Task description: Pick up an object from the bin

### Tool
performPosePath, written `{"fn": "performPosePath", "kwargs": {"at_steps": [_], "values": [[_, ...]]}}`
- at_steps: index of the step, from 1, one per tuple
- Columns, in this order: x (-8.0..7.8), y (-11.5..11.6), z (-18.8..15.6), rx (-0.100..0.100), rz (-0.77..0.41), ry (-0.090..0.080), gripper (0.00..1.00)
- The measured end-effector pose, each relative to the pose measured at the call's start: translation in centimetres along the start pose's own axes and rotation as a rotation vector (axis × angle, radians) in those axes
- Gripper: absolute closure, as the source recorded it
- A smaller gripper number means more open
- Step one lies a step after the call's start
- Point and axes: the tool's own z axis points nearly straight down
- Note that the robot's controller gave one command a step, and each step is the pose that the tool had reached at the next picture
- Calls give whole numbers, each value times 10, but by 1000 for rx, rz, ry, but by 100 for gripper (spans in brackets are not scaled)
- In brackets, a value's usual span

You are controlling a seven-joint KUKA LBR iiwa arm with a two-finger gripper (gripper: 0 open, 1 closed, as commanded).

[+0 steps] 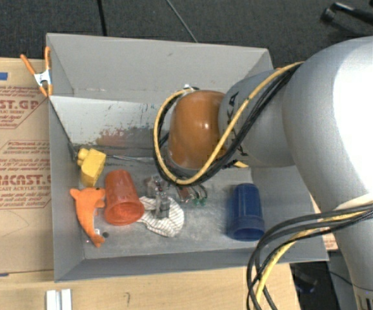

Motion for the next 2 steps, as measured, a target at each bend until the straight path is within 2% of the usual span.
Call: {"fn": "performPosePath", "kwargs": {"at_steps": [2], "values": [[0, 0, 0, 0, 0, 0, 100]]}}
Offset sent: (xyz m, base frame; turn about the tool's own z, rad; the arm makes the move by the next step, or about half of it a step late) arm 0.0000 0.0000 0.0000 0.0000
